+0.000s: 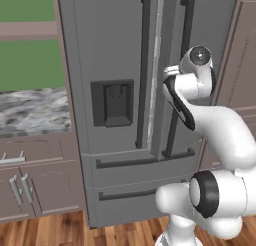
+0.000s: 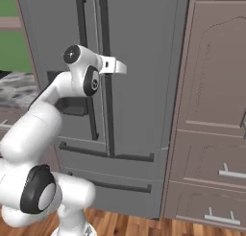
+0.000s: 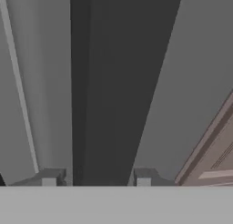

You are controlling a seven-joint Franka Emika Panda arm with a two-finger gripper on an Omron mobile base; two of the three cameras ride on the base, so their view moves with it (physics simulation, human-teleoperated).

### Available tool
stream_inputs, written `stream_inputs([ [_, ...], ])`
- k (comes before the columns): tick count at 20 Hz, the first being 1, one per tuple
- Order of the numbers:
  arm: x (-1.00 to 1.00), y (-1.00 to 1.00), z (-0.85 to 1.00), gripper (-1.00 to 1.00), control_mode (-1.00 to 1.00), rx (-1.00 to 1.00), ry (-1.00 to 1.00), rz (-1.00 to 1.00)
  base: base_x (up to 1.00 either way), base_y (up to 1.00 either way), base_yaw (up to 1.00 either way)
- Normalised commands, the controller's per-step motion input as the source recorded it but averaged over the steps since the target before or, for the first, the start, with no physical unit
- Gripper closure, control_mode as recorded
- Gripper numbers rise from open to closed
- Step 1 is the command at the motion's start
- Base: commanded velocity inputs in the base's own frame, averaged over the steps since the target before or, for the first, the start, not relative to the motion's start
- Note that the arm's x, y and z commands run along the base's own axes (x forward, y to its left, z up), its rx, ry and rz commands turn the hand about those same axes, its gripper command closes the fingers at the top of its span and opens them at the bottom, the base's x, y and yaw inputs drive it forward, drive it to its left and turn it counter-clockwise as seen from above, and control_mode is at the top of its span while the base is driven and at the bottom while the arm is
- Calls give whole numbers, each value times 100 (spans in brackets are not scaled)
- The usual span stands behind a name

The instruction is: Open the fridge, grab two sodas, and place both sodas inside the bowl with ice on the dining counter.

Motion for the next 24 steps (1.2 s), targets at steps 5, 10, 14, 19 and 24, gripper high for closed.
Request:
stream_inputs([
  [5,-100,-73,26,100,-100,0,6,-16,0,0,0],
  [10,-100,-64,23,-100,-100,-1,9,-16,0,0,0],
  [14,-100,-1,-31,-100,-100,-5,-5,2,0,0,0],
  [19,-100,25,-10,-100,-100,-7,-10,8,0,0,0],
  [24,-82,71,3,-100,-100,-11,-1,4,0,0,0],
])
